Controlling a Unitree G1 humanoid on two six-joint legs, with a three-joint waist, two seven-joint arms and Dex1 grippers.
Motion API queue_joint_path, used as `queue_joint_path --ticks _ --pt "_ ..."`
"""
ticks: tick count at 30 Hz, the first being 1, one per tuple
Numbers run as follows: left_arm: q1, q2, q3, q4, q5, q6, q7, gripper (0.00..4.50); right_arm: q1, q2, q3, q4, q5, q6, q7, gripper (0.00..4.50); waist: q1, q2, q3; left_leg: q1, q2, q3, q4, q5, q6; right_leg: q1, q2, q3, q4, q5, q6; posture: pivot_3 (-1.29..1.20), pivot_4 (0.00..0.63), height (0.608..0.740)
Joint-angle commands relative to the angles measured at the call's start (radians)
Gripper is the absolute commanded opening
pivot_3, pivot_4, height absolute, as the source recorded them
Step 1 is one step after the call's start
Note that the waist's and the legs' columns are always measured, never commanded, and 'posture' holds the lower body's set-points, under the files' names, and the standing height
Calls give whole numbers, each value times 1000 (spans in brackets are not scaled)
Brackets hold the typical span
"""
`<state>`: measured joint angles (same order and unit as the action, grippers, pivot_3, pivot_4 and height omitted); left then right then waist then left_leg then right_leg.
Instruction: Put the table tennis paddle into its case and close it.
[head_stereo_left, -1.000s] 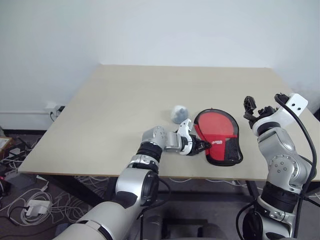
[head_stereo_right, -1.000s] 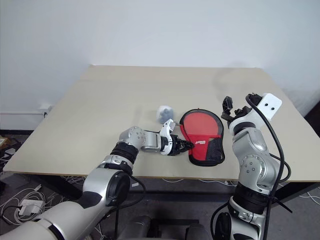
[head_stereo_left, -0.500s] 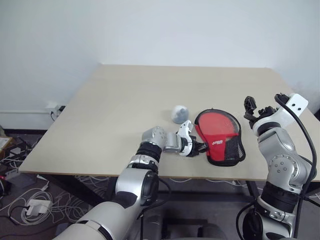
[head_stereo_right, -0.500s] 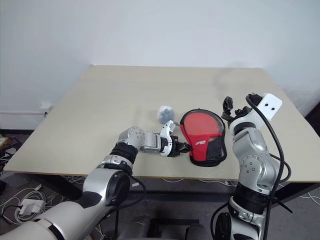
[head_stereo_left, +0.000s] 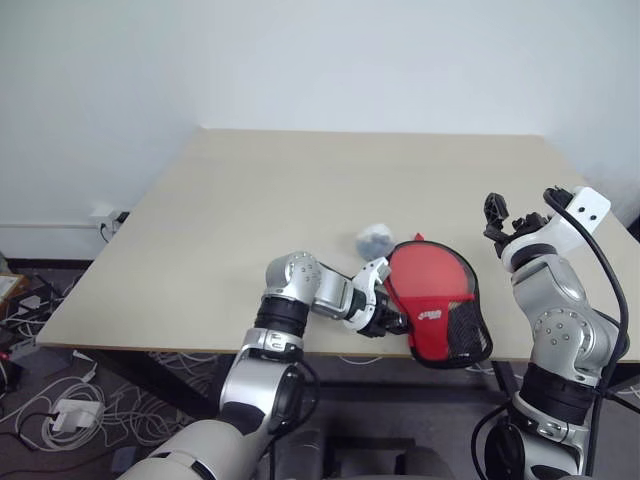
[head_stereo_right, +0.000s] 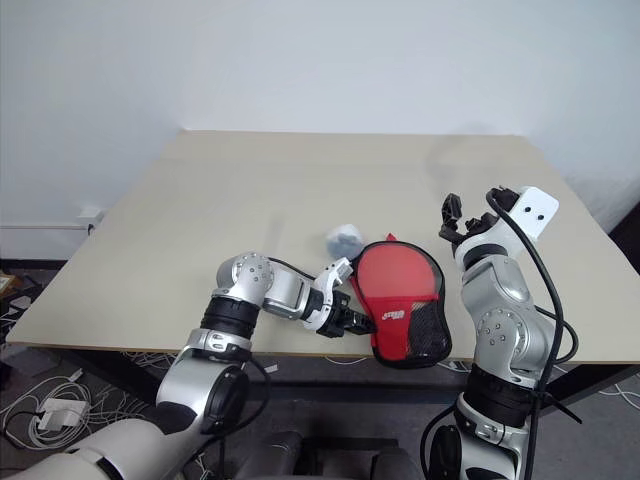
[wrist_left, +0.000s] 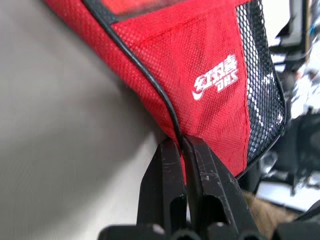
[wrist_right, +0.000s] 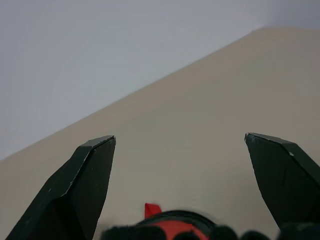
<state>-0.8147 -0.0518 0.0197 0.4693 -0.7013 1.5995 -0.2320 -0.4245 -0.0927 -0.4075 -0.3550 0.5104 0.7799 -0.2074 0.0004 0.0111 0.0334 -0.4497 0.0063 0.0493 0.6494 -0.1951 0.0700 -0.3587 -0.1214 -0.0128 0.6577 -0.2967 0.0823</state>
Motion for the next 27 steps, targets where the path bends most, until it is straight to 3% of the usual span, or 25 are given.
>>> queue_joint_path --ticks 1,9,14,18,25,27 --pt "25 22 -122 -100 -158 15 -10 25 -24 -8 8 -15 1 -22 2 4500 1 0 0 0 1 0 0 0 0 0 0 0 0 0 0 0 0 715" --pt "30 79 -297 -227 -282 15 -57 25 -39 -9 22 8 1 -29 6 4500 1 0 0 0 1 0 0 1 -1 0 0 0 0 0 0 0 0 715" --pt "16 92 -301 -223 -279 15 -70 25 -42 -13 25 6 2 -30 4 4500 1 0 0 0 -1 0 0 1 -1 0 0 0 0 0 0 0 0 715" --pt "16 98 -280 -249 -250 15 -84 952 -35 -15 24 7 0 -31 4 4500 1 0 0 0 -1 0 0 1 -1 0 0 0 0 0 0 0 0 715" --pt "-21 196 -285 -299 -184 -19 -148 3421 -34 -23 37 15 3 -11 15 4500 0 0 0 0 -1 0 0 1 -1 0 0 0 0 0 0 0 0 715" --pt "-28 279 -306 -381 -162 -95 -225 3421 -17 -67 95 28 -20 33 56 4500 -4 1 0 0 0 1 -1 1 -1 -1 1 0 0 0 0 0 0 715"
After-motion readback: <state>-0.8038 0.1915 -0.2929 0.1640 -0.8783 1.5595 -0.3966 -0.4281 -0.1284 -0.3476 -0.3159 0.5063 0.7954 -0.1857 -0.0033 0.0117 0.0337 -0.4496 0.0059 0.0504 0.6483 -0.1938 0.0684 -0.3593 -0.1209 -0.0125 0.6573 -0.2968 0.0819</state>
